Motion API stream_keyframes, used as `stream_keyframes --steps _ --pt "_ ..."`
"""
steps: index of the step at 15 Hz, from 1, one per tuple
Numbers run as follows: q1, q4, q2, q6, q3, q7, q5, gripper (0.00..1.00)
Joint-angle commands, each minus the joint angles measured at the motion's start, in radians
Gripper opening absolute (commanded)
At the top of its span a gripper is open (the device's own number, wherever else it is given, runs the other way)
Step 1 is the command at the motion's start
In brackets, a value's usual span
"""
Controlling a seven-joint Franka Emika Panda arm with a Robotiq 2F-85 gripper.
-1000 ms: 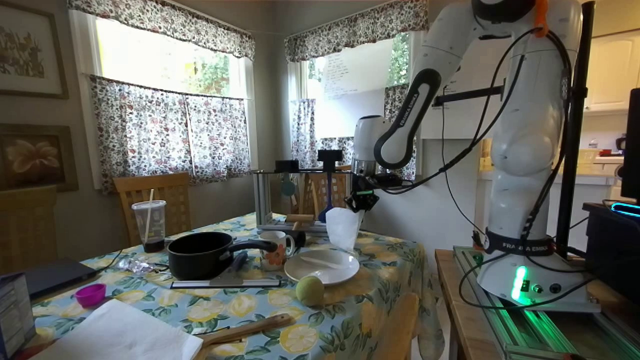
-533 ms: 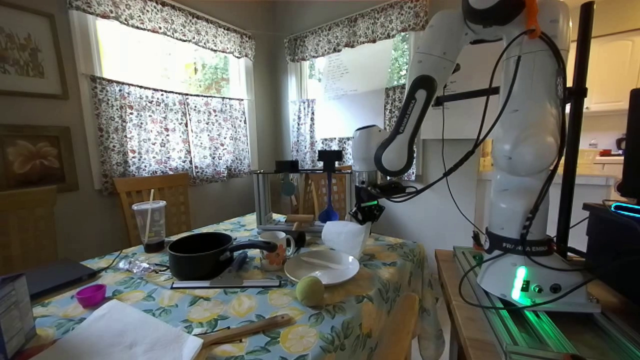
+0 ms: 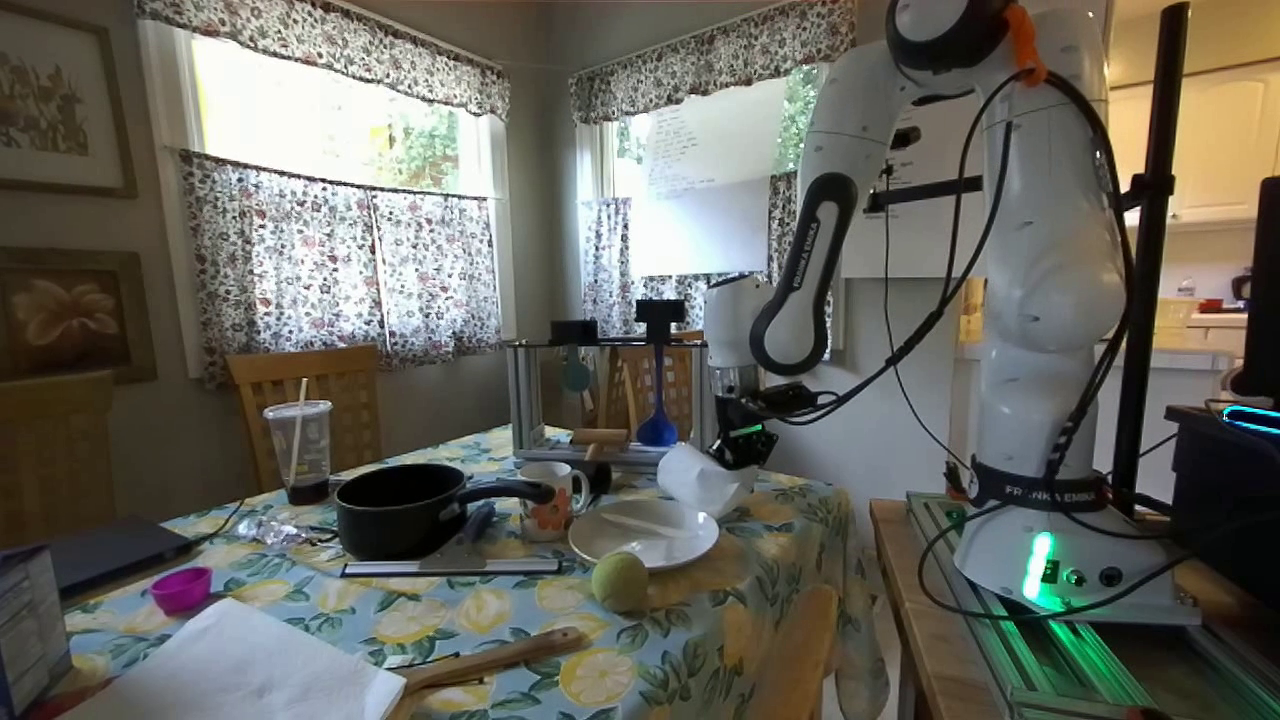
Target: Pick up the napkin from the table and wipe the plate
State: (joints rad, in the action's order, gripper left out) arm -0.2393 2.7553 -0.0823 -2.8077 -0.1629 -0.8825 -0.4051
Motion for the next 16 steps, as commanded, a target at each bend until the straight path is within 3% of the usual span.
stream_keyframes --steps 1,3,7,11,12,16 --pt "0.052 -0.018 -0.042 -0.033 -0.047 0.015 0.028 0.26" --pt "0.071 -0.018 -0.022 -0.019 -0.079 -0.006 -0.009 0.33" --pt "0.076 0.012 0.096 0.015 -0.108 0.024 -0.013 0.61" --pt "0.052 -0.014 0.209 0.123 -0.061 0.017 -0.017 0.90" --pt "0.038 0.031 0.279 0.131 -0.045 0.005 -0.040 0.96" --pt "0.025 0.005 0.383 0.199 0.049 0.031 0.000 1.00"
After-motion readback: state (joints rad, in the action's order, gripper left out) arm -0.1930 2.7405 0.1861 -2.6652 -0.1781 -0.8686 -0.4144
